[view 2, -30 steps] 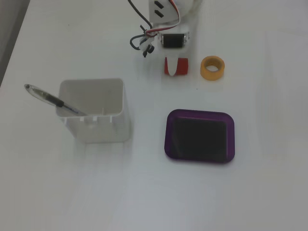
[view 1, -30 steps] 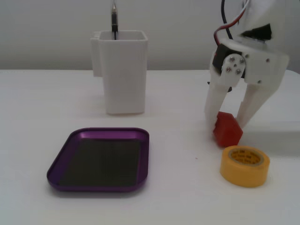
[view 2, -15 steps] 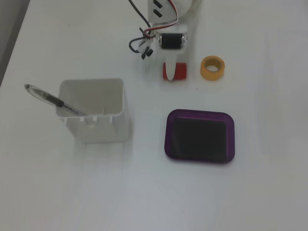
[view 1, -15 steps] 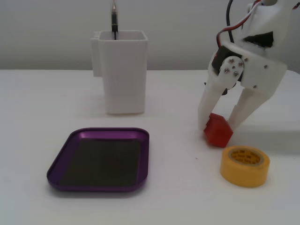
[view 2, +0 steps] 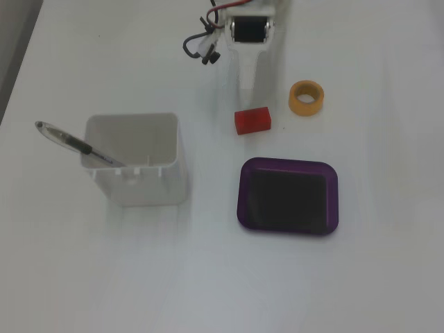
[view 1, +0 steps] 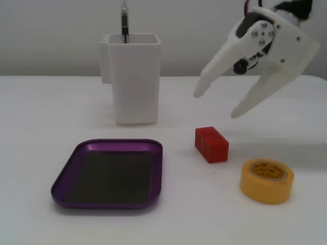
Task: Remove the cube from the box.
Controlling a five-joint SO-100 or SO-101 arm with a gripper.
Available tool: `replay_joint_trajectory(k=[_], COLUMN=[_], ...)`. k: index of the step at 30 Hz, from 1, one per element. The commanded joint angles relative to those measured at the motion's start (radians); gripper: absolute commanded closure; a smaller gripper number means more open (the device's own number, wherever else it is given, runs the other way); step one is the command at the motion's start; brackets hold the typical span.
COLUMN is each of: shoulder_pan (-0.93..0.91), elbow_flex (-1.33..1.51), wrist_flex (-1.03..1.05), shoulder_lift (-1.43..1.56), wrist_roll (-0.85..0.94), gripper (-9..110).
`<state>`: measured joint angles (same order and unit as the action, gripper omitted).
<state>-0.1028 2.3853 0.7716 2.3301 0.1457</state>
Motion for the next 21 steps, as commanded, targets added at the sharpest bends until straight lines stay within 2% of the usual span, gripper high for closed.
replay_joint_trajectory(k=[1, 7, 11, 21], shoulder_pan=[0.003, 0.048, 0.094, 0.106], elbow_flex=[-0.041, -0.018, 0.048, 0.434], wrist_flex=[0.054, 0.146, 0.224, 0.236], shoulder_lift=[0.141, 0.350, 0.494, 0.845], wrist_roll=[-0.035, -0.129, -0.130, -0.120], gripper=[80, 80, 80, 81])
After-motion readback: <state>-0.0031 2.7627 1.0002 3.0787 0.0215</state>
